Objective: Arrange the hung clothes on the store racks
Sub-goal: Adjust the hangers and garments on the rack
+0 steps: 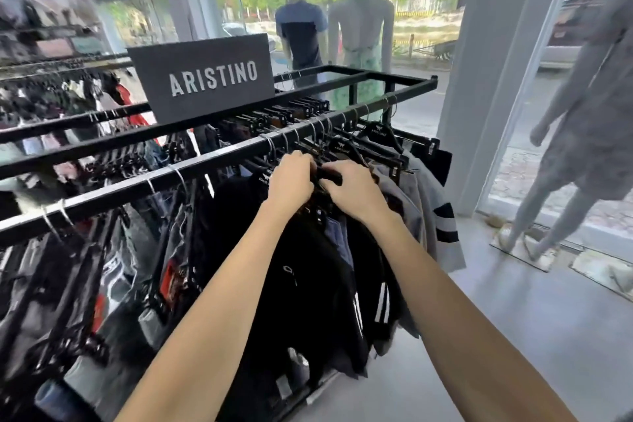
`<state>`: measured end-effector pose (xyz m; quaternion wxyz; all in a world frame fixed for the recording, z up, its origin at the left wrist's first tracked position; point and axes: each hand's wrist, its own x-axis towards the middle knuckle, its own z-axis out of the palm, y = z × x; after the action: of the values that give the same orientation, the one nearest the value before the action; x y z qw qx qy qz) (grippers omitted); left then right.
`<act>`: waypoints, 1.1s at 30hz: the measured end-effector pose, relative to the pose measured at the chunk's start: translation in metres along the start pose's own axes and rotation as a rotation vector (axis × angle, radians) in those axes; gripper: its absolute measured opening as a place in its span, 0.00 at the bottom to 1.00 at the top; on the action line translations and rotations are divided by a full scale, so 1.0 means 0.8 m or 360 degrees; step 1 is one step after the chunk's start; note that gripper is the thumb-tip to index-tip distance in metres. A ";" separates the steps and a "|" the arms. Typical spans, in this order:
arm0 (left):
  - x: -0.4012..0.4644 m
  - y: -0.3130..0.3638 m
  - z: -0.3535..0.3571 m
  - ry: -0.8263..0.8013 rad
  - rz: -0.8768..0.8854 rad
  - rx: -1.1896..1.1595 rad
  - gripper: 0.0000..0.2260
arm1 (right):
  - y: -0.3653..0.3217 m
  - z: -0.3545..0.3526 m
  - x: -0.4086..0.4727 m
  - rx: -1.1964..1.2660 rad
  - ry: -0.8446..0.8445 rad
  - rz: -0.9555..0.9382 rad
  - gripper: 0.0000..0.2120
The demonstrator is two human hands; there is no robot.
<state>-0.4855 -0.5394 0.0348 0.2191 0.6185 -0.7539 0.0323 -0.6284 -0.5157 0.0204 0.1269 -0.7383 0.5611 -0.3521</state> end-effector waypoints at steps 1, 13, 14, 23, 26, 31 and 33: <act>-0.005 -0.010 0.005 0.0025 0.0002 0.0008 0.13 | -0.003 0.008 0.003 -0.0045 -0.0014 0.0012 0.21; -0.056 -0.038 0.050 0.0220 -0.0941 -0.0942 0.24 | -0.022 0.039 0.002 -0.0337 -0.0179 0.0080 0.16; -0.055 -0.043 0.048 0.0129 -0.0965 -0.0964 0.25 | -0.025 0.041 -0.001 -0.0351 -0.0173 0.0070 0.16; -0.052 -0.077 0.044 0.0154 -0.0998 -0.1357 0.25 | -0.027 0.048 -0.014 -0.0705 -0.0421 -0.0017 0.27; -0.056 -0.073 0.045 0.0223 -0.0952 -0.1480 0.20 | -0.027 0.051 -0.017 -0.0752 -0.0436 -0.0019 0.24; -0.066 -0.065 0.045 0.0235 -0.0942 -0.1559 0.21 | -0.029 0.058 -0.016 -0.0665 -0.0410 0.0006 0.17; -0.069 -0.056 0.039 0.0290 -0.0917 -0.1698 0.24 | -0.028 0.058 -0.015 -0.0577 -0.0371 0.0013 0.16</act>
<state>-0.4444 -0.5093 -0.0234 0.5620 0.5973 -0.4468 -0.3574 -0.5820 -0.5071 -0.0044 0.0575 -0.7824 0.5999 -0.1572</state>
